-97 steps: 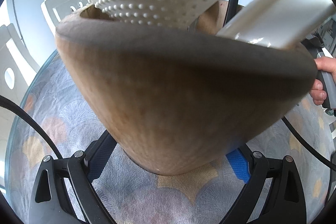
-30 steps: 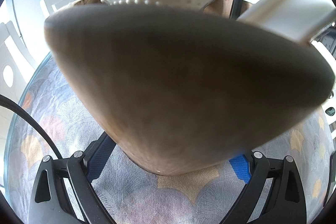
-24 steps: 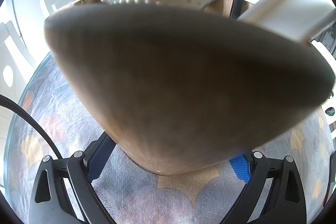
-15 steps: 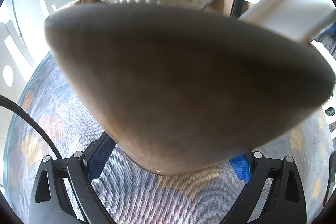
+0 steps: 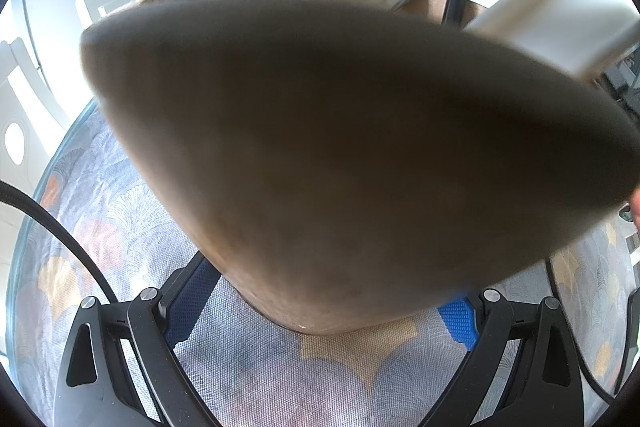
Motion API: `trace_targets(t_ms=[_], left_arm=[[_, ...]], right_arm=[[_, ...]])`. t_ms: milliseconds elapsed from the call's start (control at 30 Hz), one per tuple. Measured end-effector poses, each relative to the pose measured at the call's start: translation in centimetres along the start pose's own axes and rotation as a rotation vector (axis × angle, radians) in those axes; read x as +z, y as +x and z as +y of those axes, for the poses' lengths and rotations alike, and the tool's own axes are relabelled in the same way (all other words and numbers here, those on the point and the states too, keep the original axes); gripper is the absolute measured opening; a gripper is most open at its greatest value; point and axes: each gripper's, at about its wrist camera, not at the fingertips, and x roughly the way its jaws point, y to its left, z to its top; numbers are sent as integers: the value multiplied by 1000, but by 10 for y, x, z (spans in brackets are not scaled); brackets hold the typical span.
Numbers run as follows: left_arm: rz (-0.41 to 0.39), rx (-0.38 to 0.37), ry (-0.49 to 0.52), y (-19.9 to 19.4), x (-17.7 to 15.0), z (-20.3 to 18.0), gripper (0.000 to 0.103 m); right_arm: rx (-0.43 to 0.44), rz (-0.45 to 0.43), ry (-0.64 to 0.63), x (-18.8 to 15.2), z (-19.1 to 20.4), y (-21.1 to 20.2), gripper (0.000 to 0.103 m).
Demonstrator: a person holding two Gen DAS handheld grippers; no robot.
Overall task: Organize utensils
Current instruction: 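Lift the fork upright and carry it toward the wooden holder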
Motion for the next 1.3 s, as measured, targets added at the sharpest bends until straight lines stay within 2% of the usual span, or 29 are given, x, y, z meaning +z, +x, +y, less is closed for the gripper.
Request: trace_targets(t_ms=[33,133,233,367,600,667,733,833,900,967,1000,1067,1100,1167,1300], left_arm=[[0,-1,0,0,0,0,98],[1,-1,-1,0,0,1,98],[1,-1,-1,0,0,1,98],[1,-1,-1,0,0,1,98],[1,-1,-1,0,0,1,98],[2,-1,0,0,0,1,98],[2,-2,-1,0,2,2,98],[4,-3,-2,0,2,2,98],[4,-4,-3,1,2,4,98],[5,-4,-3,1,2,5,98],[4,-4,-3,1,3,4,98],[4,-4,-3,1,2,4,98],[4,-4,-3,1,2,4,98],[4,-4,-3,1,3,5,98],[4,-4,-3,1,3,4,98]], right_arm=[[7,-2,1,-1,-2,-3,8],[25,-34,10,-12,-6,-16,4],[106,-104,51,-25,-12,-37,4],[135,-171,94,-35,-17,-62,4],[226,-381,161,-37,-9,-130,3],[228,-448,155,-34,-1,-156,3],[251,-472,122,-27,5,-170,3],[265,-402,55,-11,17,-156,4],[242,-293,33,-5,24,-128,11],[240,-180,64,-4,22,-93,34],[263,-121,99,-6,18,-74,37],[310,-50,182,-13,8,-44,38],[305,-31,218,-17,4,-35,38],[242,-12,275,-23,-5,-22,38],[216,-50,255,-20,-3,-14,38]])
